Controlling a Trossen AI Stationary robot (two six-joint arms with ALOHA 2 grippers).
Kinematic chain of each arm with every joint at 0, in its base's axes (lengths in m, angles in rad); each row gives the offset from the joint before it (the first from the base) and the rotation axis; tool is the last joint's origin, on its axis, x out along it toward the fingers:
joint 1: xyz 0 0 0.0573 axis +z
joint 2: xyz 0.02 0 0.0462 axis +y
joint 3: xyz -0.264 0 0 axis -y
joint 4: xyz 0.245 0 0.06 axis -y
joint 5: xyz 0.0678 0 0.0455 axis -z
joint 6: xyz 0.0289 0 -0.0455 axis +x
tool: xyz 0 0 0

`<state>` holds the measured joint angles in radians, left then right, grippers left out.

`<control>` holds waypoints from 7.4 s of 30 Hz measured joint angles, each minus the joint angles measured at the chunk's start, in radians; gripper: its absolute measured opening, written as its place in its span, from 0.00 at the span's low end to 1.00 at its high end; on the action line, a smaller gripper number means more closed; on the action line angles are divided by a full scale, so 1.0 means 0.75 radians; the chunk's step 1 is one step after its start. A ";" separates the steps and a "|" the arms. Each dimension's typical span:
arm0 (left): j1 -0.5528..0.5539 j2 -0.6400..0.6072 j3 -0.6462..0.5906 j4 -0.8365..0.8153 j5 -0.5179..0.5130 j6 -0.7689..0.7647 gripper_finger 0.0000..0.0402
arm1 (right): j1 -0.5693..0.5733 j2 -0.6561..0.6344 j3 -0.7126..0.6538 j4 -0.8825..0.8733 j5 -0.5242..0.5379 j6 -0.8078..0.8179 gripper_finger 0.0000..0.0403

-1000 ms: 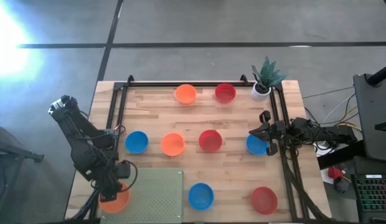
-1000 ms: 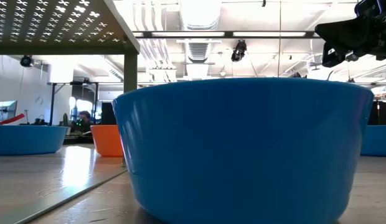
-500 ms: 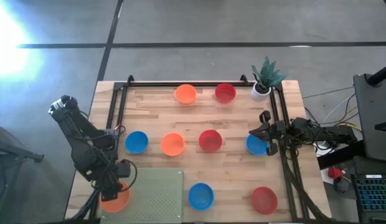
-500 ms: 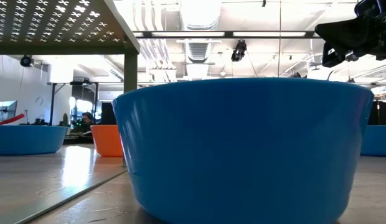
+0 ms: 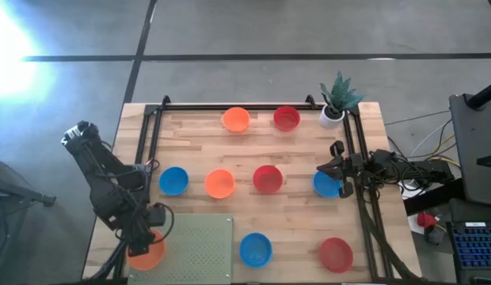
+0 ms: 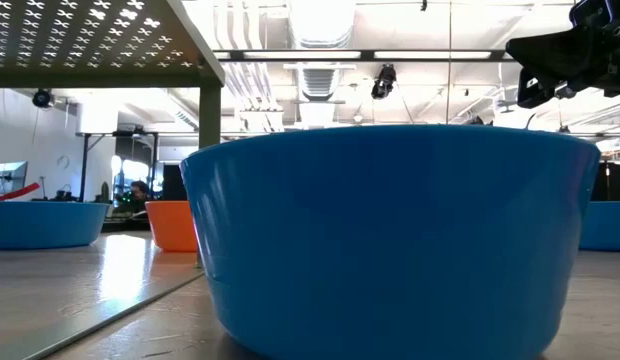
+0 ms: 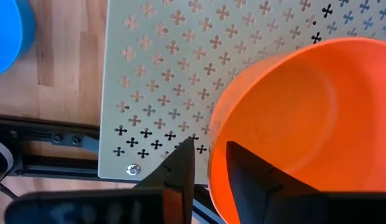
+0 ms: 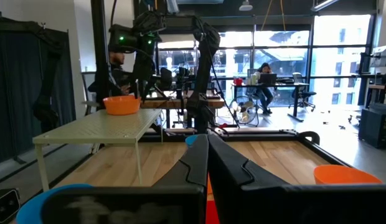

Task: Pick & Place Mini bowls
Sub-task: Put the top left blue bowl on the shelf

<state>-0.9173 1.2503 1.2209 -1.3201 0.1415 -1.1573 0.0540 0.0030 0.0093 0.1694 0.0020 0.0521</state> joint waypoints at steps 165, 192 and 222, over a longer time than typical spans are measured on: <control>0.907 -0.181 -0.953 0.831 -0.381 -0.349 0.12 | 0.001 0.000 0.000 0.038 0.000 0.061 0.02; 0.873 -0.169 -0.193 0.380 -0.345 0.260 0.00 | 0.001 0.000 0.001 0.037 0.000 0.059 0.02; 0.247 0.484 0.615 0.084 -0.287 0.207 0.00 | 0.000 0.000 0.000 0.030 -0.004 0.055 0.02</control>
<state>-0.7322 1.6134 1.6821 -1.2572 -0.0738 -1.0022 0.0540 0.0032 0.0094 0.1917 -0.0010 0.0937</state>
